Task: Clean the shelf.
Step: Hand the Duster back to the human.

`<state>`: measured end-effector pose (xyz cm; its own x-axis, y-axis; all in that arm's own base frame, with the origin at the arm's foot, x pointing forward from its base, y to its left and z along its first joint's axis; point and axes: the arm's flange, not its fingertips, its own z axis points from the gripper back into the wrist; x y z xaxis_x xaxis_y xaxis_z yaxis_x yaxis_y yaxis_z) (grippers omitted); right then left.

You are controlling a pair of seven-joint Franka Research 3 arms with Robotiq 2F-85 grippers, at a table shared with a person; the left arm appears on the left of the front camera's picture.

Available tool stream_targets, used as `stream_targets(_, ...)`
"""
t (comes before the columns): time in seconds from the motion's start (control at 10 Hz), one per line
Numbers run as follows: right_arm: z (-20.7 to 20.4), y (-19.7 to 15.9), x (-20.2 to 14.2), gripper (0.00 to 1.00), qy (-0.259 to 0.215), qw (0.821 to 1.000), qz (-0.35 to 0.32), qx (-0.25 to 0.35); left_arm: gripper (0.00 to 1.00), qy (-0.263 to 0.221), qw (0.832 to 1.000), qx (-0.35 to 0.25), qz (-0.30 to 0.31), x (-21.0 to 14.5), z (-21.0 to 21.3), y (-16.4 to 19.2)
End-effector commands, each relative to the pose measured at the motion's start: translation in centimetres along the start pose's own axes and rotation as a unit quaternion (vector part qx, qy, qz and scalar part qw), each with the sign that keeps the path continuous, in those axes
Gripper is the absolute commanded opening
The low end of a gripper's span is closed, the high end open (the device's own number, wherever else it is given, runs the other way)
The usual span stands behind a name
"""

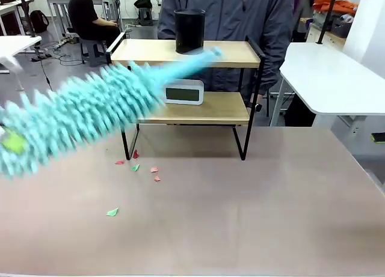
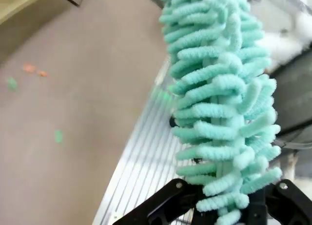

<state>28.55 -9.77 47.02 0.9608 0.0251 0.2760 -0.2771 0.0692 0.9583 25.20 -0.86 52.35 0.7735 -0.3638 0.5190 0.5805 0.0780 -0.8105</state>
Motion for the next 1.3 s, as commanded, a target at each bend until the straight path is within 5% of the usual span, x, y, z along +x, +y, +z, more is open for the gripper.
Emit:
stream_targets(0.0,-0.2,0.9,1.2,1.00,0.060,0.998,0.016,0.011,0.00,-0.150,0.988,0.013,-0.022,-2.8,4.6,-0.9)
stream_targets(0.2,-0.2,0.9,1.2,1.00,0.060,0.998,0.016,0.011,0.00,-0.263,0.964,0.038,-0.032,-5.9,9.7,-1.8)
stream_targets(0.4,-0.2,0.9,1.2,1.00,0.060,0.998,0.016,0.011,0.00,-0.332,0.933,0.120,0.068,-6.6,12.1,1.2)
stream_targets(0.8,-0.2,0.9,1.2,1.00,0.060,0.998,0.016,0.011,0.00,-0.338,0.911,0.108,0.211,-5.7,12.4,9.1)
stream_targets(1.2,-0.2,0.9,1.2,1.00,0.060,0.998,0.016,0.011,0.00,-0.290,0.921,0.084,0.247,-5.3,11.4,11.0)
